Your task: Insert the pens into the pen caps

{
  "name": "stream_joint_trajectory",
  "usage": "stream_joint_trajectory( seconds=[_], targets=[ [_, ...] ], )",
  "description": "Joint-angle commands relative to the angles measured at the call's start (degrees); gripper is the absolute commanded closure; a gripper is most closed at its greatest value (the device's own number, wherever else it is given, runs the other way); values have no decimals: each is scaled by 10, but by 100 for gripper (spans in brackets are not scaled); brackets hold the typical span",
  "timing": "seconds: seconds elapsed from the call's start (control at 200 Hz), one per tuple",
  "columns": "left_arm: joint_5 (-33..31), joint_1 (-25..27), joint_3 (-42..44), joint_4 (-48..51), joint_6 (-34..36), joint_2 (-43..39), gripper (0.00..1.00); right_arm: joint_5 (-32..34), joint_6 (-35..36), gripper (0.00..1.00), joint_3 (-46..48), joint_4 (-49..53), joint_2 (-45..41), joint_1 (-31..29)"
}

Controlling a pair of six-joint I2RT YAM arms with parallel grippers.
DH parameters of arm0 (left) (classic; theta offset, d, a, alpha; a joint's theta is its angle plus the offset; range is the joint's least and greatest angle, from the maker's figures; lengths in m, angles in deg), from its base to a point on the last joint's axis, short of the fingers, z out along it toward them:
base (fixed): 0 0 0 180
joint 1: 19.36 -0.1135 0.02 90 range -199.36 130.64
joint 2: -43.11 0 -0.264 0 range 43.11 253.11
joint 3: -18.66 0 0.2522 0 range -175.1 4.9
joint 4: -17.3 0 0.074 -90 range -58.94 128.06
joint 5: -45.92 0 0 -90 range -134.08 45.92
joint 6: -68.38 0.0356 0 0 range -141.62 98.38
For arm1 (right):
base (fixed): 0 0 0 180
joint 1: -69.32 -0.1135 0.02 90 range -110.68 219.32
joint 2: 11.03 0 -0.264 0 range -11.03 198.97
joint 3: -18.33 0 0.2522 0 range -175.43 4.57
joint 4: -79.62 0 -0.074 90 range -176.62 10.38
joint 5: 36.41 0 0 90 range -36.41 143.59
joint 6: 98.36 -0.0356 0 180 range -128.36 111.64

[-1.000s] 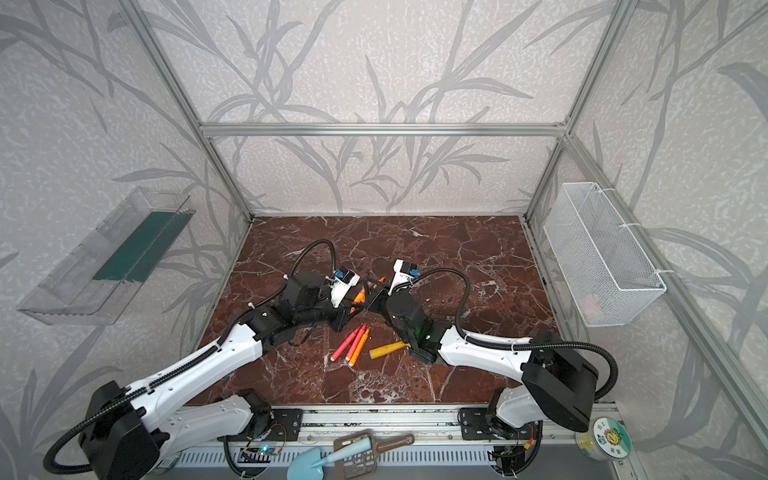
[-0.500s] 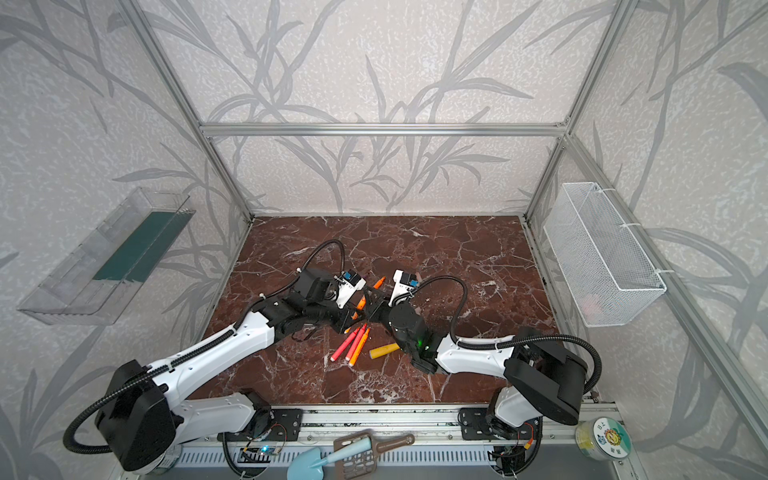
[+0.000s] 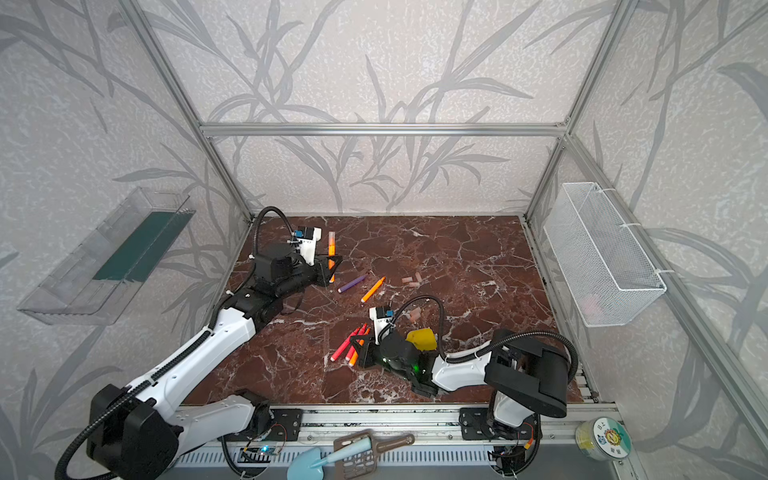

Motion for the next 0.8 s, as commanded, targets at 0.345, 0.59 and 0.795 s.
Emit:
stream_joint_trajectory(
  seconds=[0.345,0.59,0.795],
  targets=[
    [-226,-6,3,95,-51,127,100,82,39,47,-62,286,-108,91],
    [-234,-51,-36,136,-102,282,100,89,78,35,-72,338,-118,150],
    [-229,-68,-79,162,-111,360,100,110,102,29,-72,358,-135,162]
  ],
)
